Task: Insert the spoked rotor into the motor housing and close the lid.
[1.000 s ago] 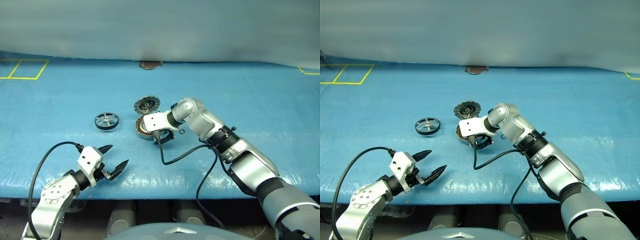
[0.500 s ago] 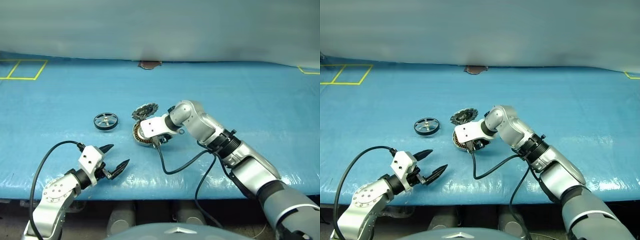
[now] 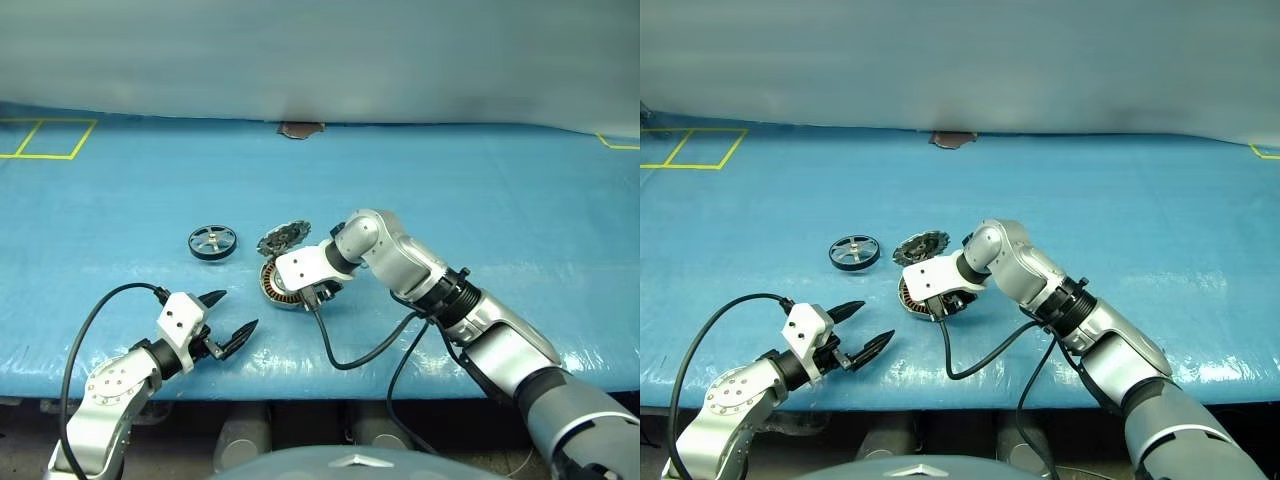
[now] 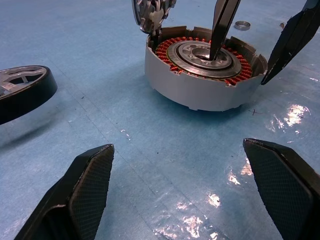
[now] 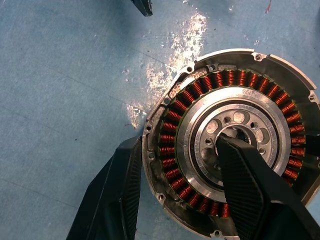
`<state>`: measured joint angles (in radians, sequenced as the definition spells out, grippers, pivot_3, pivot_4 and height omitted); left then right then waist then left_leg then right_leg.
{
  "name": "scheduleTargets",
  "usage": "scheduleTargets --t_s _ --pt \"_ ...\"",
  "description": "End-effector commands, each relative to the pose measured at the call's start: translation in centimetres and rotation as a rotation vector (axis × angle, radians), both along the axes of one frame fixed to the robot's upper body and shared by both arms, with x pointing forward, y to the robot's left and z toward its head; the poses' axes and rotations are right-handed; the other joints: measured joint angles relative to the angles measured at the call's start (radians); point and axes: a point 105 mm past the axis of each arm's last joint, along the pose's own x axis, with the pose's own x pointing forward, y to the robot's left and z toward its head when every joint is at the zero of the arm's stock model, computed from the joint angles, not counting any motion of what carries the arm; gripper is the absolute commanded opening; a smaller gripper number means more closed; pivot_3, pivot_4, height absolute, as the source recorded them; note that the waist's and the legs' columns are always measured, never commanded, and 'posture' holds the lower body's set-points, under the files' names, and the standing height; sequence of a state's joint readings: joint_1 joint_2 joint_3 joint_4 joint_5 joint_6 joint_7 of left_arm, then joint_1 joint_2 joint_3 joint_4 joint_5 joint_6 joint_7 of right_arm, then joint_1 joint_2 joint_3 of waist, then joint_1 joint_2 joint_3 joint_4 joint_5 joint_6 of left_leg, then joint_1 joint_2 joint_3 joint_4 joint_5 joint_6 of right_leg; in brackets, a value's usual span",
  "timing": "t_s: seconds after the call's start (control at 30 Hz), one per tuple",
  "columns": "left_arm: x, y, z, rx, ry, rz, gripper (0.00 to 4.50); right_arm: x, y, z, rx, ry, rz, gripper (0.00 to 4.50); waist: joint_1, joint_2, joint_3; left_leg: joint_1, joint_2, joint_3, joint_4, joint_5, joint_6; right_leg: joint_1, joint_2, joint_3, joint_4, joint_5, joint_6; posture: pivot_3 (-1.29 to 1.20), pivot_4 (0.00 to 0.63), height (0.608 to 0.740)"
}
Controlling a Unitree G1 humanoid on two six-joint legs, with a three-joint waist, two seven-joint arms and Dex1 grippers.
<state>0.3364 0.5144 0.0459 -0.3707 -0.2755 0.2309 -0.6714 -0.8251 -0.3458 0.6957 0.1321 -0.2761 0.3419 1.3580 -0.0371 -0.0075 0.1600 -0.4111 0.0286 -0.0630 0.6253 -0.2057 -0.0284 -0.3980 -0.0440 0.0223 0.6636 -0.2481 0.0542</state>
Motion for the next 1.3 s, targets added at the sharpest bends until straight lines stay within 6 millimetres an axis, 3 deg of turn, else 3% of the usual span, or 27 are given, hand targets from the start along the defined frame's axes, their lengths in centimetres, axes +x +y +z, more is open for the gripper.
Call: scheduleTargets --t_s 0.03,0.13,0.4,0.73,0.93,1.03,1.17,1.3 --pt "0.2 -0.1 0.4 0.009 -0.024 -0.013 4.50 -0.4 -0.1 -0.2 0.010 0.030 -0.018 2.04 0.000 0.000 0.000 0.000 0.000 0.000 0.000 0.000 0.000 0.000 0.000 0.000 0.000 0.000 0.000 0.00 0.150 0.740" --pt "0.2 -0.2 0.4 0.008 -0.022 -0.018 4.50 -0.2 -0.3 -0.2 0.008 0.031 -0.045 2.04 0.001 0.000 0.000 0.000 0.000 0.000 0.000 0.000 0.000 0.000 0.000 0.000 0.000 0.000 0.000 0.00 0.150 0.740" --pt "0.2 -0.2 0.3 0.006 -0.021 -0.018 4.50 0.1 0.1 0.6 0.042 0.005 -0.058 4.47 0.001 0.000 0.000 0.000 0.000 0.000 0.001 0.000 0.000 0.000 0.000 0.000 0.000 -0.001 -0.001 0.00 0.150 0.740" --pt "0.2 -0.3 0.3 0.002 -0.016 -0.024 4.50 -0.4 0.7 3.6 0.108 -0.036 -0.012 4.47 0.001 0.000 0.000 0.000 0.000 0.000 0.001 0.000 0.000 0.000 0.000 0.000 0.000 -0.001 0.000 0.00 0.150 0.740" --pt "0.5 -0.4 0.4 0.003 -0.020 -0.033 4.50 -0.5 -0.1 5.2 0.230 -0.044 -0.062 4.47 0.001 0.000 0.000 0.000 0.000 0.000 0.001 0.000 0.000 0.000 0.000 0.000 0.000 -0.001 0.000 0.00 0.150 0.740" --pt "0.5 -0.4 0.6 0.005 -0.026 -0.029 4.50 -1.0 -1.4 5.6 0.394 0.008 -0.201 4.47 0.007 -0.001 0.000 -0.001 0.000 -0.001 0.001 0.000 -0.001 0.001 0.000 0.000 -0.001 -0.001 0.000 0.00 0.150 0.740" --pt "0.1 -0.1 0.7 0.008 -0.022 -0.019 4.50 -1.2 -4.6 5.2 0.649 0.044 -0.520 4.47 0.016 -0.001 -0.001 -0.002 -0.001 -0.001 0.000 -0.001 -0.002 0.000 0.000 0.000 -0.002 0.000 0.000 0.00 0.150 0.740" --pt "-0.3 0.3 0.6 0.018 -0.005 -0.013 4.50 -1.7 -8.0 3.4 0.739 0.029 -0.823 4.47 0.012 -0.001 0.000 -0.002 0.000 -0.001 0.000 -0.001 -0.002 -0.001 0.000 0.000 -0.001 -0.004 0.000 0.00 0.150 0.740"
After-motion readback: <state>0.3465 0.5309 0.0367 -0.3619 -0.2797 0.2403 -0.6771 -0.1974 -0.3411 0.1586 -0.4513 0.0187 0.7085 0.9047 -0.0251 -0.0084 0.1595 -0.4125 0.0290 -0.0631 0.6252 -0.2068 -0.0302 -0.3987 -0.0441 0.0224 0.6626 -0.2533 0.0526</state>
